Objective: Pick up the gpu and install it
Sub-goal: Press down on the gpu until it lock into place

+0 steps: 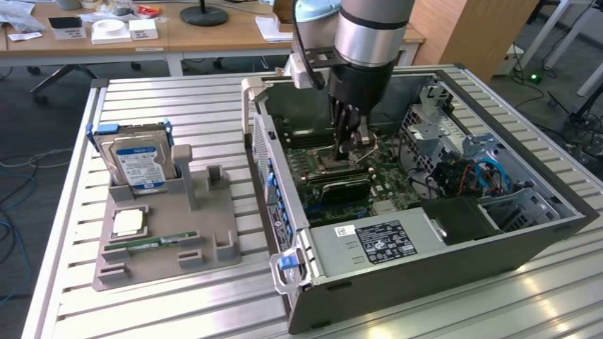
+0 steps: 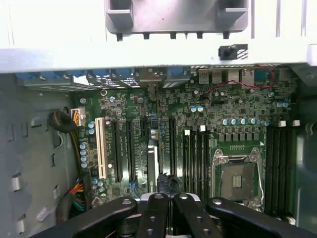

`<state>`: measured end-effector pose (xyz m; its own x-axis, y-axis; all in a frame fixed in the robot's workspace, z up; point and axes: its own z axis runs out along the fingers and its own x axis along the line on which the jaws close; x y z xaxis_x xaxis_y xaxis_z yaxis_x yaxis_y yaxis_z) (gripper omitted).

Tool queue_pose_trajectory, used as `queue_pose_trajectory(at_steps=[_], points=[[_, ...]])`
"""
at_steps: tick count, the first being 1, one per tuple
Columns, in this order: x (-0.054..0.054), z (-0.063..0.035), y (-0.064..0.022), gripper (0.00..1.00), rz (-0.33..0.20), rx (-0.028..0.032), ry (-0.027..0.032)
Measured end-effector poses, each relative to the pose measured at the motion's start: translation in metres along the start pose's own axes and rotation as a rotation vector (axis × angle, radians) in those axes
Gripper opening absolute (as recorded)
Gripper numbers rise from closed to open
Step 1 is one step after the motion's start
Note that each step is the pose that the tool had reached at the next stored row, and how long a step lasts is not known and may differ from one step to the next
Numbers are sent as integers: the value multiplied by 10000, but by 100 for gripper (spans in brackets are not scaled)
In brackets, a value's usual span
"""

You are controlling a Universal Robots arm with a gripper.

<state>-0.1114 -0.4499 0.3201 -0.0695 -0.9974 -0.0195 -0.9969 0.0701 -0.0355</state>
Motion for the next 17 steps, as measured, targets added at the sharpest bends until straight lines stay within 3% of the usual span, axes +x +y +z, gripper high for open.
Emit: queue_pose_trajectory(at_steps=[11,17], points=[[-6,-323,-11,11,36,22,0],[-7,-358,-13,11,41,23,-1]])
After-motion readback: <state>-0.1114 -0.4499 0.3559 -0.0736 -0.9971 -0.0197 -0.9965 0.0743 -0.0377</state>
